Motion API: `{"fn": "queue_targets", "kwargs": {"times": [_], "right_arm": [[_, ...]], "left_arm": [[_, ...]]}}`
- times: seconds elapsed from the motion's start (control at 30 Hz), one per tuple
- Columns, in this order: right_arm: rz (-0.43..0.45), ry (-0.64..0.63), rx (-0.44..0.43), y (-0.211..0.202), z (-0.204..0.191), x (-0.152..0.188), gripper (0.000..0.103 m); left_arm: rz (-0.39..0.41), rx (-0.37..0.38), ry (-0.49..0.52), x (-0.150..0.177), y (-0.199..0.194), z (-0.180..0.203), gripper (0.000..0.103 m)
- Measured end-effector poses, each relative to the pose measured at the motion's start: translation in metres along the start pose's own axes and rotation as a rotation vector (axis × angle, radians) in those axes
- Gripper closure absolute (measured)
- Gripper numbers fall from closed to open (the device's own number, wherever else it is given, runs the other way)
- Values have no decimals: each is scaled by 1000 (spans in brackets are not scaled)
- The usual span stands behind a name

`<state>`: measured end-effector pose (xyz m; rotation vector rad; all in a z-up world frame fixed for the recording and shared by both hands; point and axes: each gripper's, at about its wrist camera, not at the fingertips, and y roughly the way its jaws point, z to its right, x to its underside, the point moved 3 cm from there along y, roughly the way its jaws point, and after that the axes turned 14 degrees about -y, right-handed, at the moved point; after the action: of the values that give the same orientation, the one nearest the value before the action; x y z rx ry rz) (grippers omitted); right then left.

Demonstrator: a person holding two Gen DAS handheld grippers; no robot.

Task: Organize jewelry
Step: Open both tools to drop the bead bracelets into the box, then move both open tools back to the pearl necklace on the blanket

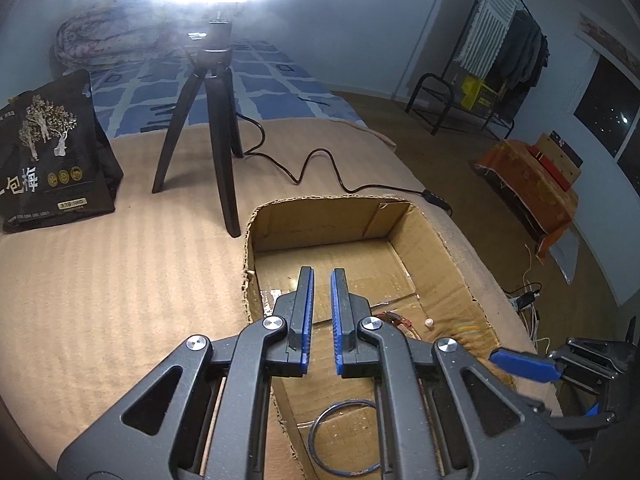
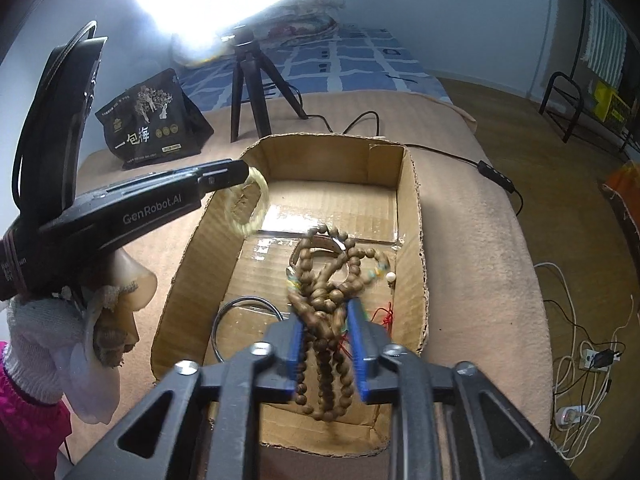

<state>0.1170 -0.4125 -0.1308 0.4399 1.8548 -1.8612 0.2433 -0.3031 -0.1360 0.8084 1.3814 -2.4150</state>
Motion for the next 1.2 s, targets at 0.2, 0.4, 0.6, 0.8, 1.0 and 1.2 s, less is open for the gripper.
{"fn": "queue_targets", "kwargs": {"times": [0.2, 0.4, 0.6, 0.8, 1.0, 1.2], "right_arm": [[17, -27, 21, -5, -4, -2, 28], [35, -18, 4, -10, -7, -3, 17], [59, 7, -15, -19, -9, -1, 15], [99, 79, -20, -34, -8, 6, 14], [187, 55, 15, -56, -20, 5, 3], [266, -24, 11, -74, -46, 4, 0]], "left_arm": [[35, -17, 13, -2, -10, 0, 44], [26, -23, 12, 0, -16, -2, 44], [26, -26, 2, 2, -31, -5, 44], [53, -56, 33, 9, -58, -12, 43], [102, -101, 92, 23, -94, -28, 43], [131, -143, 98, 39, -134, -60, 43]]}}
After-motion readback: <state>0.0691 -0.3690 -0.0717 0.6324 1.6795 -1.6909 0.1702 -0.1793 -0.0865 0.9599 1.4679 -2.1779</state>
